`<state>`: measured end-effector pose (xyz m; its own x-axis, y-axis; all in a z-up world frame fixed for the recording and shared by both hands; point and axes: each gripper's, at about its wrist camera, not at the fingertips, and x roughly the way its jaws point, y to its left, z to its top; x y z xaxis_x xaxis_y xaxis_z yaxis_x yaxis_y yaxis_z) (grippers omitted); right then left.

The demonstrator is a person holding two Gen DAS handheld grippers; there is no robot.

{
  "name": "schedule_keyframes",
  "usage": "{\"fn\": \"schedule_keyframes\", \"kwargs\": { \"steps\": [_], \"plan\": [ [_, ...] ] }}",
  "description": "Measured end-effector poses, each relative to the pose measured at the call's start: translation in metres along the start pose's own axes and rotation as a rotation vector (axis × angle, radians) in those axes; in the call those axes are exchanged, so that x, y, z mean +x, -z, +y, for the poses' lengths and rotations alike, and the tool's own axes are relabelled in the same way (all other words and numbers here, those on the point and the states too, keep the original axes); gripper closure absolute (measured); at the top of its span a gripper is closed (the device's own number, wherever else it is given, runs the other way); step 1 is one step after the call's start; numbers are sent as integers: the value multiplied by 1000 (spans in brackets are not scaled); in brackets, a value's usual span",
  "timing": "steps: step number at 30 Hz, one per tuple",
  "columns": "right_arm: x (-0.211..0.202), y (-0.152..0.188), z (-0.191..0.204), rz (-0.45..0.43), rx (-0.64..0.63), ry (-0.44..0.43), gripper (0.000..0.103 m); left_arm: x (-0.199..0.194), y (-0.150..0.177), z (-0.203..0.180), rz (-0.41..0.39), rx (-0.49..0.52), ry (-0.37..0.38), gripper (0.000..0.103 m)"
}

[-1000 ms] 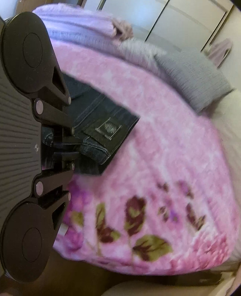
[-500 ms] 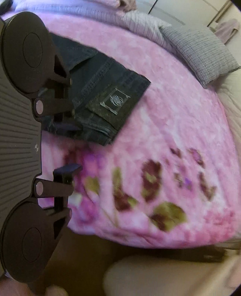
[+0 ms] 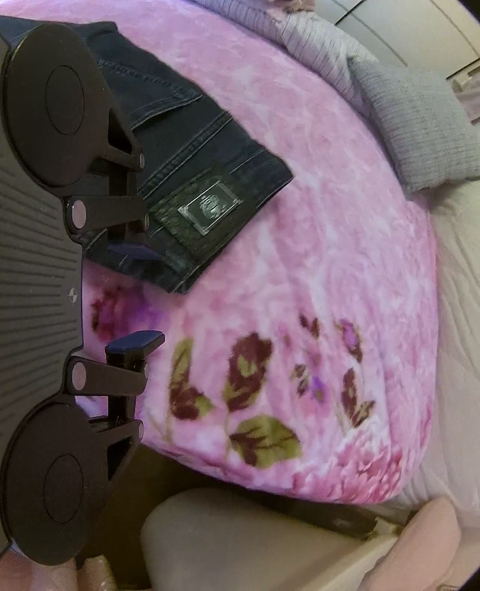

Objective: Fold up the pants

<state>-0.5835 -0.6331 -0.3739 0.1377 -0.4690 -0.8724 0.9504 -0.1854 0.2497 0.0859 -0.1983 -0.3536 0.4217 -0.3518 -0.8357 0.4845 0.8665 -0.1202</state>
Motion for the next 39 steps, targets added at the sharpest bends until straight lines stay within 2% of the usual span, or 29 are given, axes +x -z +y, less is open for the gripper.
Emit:
{"fn": "schedule_keyframes", "kwargs": {
  "steps": [3,5,6,7,11,13,16,18,21,24,27,29,31,32,35,36,37,39],
  "plan": [
    [3,5,4,15,7,11,63,18,10,14,12,19,-21,72],
    [2,9,8,21,12,33,63,31,14,41,32,18,-94,72],
    [2,10,11,27,11,42,63,33,14,57,18,7,-101,78],
    [0,12,16,29,4,55,63,32,10,75,-5,-12,-93,84],
    [-14,23,38,14,-34,57,63,22,-19,133,-45,-101,-194,86],
    [-23,34,52,3,-51,47,63,10,-29,147,-53,-132,-160,88],
    [-33,56,76,-9,-111,8,63,-10,-27,139,-83,-51,-79,83],
    [-34,74,94,-22,-185,-26,63,-7,-16,138,-61,-45,-23,81],
    [-19,97,109,-47,-266,-69,63,24,-1,149,-29,14,-55,83],
    [1,109,105,-62,-254,-75,63,28,-5,170,-86,-32,-10,90],
    [-5,114,110,-104,-296,-60,63,21,-17,172,-119,-61,-29,91],
    [-19,122,118,-145,-343,-86,63,14,-24,160,-109,-52,-57,83],
    [-32,133,126,-179,-389,-157,61,2,-25,137,-128,39,-72,69],
    [-38,141,128,-189,-408,-182,57,-4,-22,122,-139,102,-60,67],
    [-60,178,129,-215,-436,-260,47,-17,-2,91,-184,215,-1,54],
    [-69,194,129,-226,-444,-280,45,-22,8,82,-200,249,41,45],
    [-80,212,127,-243,-461,-293,44,-28,18,74,-218,278,87,38],
    [-98,238,126,-234,-462,-277,43,-42,39,63,-244,295,121,33]
  ]
}}
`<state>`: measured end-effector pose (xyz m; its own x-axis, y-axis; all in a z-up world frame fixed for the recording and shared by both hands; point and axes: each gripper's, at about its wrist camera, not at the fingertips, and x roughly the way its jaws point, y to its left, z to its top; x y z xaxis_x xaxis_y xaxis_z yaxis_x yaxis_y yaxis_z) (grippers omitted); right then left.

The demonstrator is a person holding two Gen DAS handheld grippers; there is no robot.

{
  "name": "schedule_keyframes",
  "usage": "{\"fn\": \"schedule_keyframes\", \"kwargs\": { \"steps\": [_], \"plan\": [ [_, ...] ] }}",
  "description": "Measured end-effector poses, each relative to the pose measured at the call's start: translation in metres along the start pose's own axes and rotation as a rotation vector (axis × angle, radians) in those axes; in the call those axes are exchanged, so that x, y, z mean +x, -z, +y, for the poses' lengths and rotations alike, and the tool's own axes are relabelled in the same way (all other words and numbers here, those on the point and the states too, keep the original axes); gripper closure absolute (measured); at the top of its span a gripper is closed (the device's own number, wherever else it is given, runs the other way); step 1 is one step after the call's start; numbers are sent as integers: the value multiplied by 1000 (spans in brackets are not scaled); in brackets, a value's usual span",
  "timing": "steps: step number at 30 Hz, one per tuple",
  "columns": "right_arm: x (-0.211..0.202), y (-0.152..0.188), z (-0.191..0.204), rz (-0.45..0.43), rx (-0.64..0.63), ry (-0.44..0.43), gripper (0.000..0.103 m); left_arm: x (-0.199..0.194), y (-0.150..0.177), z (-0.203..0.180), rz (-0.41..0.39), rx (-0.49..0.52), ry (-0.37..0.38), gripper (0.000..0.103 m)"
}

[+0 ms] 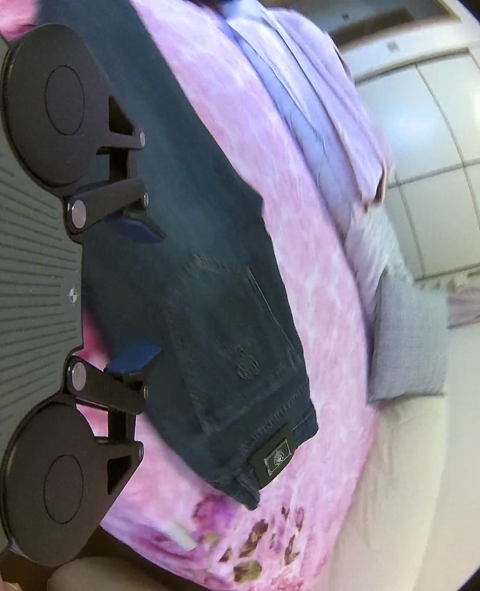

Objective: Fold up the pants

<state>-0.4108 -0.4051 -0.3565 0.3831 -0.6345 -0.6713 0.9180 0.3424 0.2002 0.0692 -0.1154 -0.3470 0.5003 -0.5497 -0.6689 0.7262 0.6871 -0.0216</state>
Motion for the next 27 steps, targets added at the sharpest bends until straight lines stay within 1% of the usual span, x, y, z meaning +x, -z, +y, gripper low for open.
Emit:
{"fn": "schedule_keyframes", "kwargs": {
  "steps": [1,2,3,4,6,8,9,10,12,14,19,24,27],
  "plan": [
    [-15,8,10,25,8,-3,43,-10,5,-10,10,5,5,28],
    [-28,13,19,40,3,-11,42,-21,11,-19,11,9,40,25],
    [-44,17,29,43,-28,-28,42,-32,16,-27,-3,19,82,19],
    [-60,20,41,28,-62,-45,42,-45,21,-36,-26,35,112,15],
    [-89,29,57,-14,-129,-58,41,-66,32,-52,-54,65,112,14],
    [-112,38,67,-19,-165,-52,40,-94,40,-68,-74,111,118,13],
    [-122,43,72,-19,-188,-60,40,-107,43,-73,-84,126,126,9],
    [-130,48,75,-20,-215,-63,40,-116,46,-76,-92,137,130,8],
    [-145,60,80,-32,-255,-35,39,-137,51,-84,-95,150,105,8],
    [-154,74,81,-38,-270,-12,39,-150,56,-89,-91,160,96,8],
    [-172,96,79,-50,-281,-18,39,-170,67,-99,-98,188,75,7],
    [-176,100,79,-57,-280,-31,39,-183,72,-103,-107,206,82,7],
    [-177,101,80,-60,-277,-40,38,-183,73,-104,-95,204,83,7]
  ]
}}
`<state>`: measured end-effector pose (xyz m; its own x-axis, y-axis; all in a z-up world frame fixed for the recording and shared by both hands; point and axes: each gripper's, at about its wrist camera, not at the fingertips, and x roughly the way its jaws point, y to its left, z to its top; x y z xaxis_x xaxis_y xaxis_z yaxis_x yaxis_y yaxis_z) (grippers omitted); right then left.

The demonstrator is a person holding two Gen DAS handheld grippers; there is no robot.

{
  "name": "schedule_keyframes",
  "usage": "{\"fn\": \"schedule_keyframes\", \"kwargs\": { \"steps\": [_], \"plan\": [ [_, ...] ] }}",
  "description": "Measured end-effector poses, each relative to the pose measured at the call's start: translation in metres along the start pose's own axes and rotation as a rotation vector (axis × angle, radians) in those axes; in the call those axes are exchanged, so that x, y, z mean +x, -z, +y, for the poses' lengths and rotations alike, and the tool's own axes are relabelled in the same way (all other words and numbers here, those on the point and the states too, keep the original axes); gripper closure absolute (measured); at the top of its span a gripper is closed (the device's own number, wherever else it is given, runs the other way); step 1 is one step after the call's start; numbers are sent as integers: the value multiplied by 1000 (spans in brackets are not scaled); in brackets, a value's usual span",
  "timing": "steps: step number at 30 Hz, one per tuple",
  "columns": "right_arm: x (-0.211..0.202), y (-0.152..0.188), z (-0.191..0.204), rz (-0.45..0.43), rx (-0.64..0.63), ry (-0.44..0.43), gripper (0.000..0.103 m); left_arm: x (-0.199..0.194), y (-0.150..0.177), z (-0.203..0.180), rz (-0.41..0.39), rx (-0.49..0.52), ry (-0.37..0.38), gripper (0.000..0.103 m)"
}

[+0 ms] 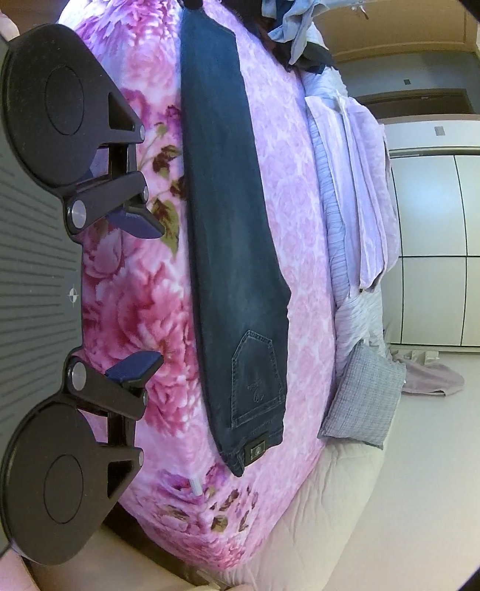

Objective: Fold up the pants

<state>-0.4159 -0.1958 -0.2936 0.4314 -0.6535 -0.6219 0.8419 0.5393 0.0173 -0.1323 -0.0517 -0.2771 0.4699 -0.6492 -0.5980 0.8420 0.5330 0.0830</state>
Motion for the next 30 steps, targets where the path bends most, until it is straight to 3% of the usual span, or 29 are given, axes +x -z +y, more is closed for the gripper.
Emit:
{"fn": "schedule_keyframes", "kwargs": {
  "steps": [23,26,30],
  "plan": [
    [36,-26,-14,28,10,-8,38,46,-15,-12,81,-1,10,7],
    [48,-29,-17,41,27,-13,38,59,-10,3,104,-63,59,7],
    [69,-34,-27,70,58,-26,38,89,4,56,131,-285,81,14]
  ]
}}
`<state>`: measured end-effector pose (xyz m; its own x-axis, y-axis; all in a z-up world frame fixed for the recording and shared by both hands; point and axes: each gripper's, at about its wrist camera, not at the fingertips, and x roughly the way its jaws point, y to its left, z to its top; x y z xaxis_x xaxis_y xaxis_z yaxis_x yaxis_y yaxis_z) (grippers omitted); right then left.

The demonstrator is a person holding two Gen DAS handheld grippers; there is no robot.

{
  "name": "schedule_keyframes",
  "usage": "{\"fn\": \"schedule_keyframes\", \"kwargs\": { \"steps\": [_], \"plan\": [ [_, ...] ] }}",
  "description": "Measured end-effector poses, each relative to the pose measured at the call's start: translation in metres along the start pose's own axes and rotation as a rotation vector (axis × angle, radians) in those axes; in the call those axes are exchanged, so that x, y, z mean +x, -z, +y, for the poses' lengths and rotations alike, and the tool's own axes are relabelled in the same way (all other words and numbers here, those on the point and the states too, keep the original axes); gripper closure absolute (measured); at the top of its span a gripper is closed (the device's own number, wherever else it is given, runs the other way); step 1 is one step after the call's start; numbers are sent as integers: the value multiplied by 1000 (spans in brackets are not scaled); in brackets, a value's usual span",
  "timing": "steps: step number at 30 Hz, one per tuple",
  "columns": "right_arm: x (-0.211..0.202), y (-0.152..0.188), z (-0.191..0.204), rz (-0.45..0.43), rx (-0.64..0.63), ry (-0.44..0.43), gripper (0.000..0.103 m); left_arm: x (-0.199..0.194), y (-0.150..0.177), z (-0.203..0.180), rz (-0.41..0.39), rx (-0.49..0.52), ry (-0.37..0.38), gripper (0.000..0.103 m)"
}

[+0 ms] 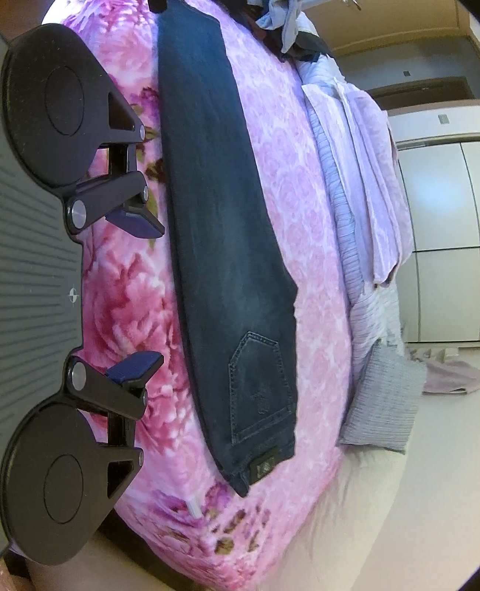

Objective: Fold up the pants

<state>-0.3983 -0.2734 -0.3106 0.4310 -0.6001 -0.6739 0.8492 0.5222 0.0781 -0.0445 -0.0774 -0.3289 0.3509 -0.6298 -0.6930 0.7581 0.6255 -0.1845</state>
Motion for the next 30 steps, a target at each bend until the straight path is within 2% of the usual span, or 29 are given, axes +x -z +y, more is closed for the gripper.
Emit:
{"fn": "schedule_keyframes", "kwargs": {
  "steps": [4,7,11,14,20,22,25,27,30],
  "plan": [
    [27,-9,-15,34,48,-5,38,30,0,84,-16,-318,13,37],
    [48,-16,-25,56,83,0,39,52,4,139,-41,-556,11,48],
    [78,-26,-36,89,116,10,39,81,12,185,-73,-776,33,59],
    [96,-34,-40,105,122,22,39,96,10,201,-112,-871,36,66],
    [128,-44,-50,125,139,28,38,111,10,209,-184,-933,13,77],
    [136,-47,-52,128,146,26,39,114,16,208,-209,-966,3,90],
    [146,-51,-55,132,146,22,39,116,23,211,-230,-1000,-2,95],
    [150,-52,-56,132,145,19,39,114,18,206,-233,-948,-34,98],
    [152,-53,-62,127,151,22,39,106,-5,179,-239,-725,-152,100]
  ]
}}
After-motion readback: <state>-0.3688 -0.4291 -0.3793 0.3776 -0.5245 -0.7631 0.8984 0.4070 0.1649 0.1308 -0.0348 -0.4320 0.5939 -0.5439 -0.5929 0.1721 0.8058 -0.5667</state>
